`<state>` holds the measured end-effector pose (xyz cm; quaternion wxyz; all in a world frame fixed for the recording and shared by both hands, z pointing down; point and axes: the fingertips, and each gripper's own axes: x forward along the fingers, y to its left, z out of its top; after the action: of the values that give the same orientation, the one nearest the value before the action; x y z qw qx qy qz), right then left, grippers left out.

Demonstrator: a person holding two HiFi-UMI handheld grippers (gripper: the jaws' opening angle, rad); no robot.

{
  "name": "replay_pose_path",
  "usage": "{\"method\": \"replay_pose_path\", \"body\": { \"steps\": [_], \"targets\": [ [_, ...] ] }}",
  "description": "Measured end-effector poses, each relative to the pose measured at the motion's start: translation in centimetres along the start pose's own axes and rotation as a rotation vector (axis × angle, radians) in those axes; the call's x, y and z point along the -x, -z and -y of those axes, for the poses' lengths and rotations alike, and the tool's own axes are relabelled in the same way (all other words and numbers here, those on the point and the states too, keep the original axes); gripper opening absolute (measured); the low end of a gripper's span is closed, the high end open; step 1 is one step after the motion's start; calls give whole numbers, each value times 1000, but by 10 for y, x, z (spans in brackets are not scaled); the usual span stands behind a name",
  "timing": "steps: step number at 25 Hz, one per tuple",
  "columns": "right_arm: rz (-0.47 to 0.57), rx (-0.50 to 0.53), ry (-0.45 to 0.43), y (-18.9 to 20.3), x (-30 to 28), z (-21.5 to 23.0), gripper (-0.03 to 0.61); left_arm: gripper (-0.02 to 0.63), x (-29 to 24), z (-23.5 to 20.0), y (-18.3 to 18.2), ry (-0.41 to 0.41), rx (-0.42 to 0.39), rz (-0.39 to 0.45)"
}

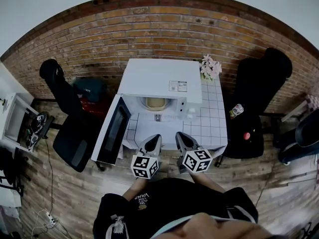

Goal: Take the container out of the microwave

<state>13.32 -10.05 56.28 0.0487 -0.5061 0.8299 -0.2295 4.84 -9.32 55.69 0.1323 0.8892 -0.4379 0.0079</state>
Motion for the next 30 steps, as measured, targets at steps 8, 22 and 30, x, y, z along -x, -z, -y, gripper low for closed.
{"method": "replay_pose_path", "body": {
  "steps": [8, 22, 30],
  "targets": [
    [14, -3, 39, -12, -33, 9, 5, 11, -31, -28, -13, 46, -19, -19],
    [37, -48, 123, -15, -100, 11, 5, 11, -70, -85, -24, 129, -32, -59],
    [45, -39, 173, -14, -125, 15, 5, 11, -78, -114, -32, 144, 5, -36]
  ]
}}
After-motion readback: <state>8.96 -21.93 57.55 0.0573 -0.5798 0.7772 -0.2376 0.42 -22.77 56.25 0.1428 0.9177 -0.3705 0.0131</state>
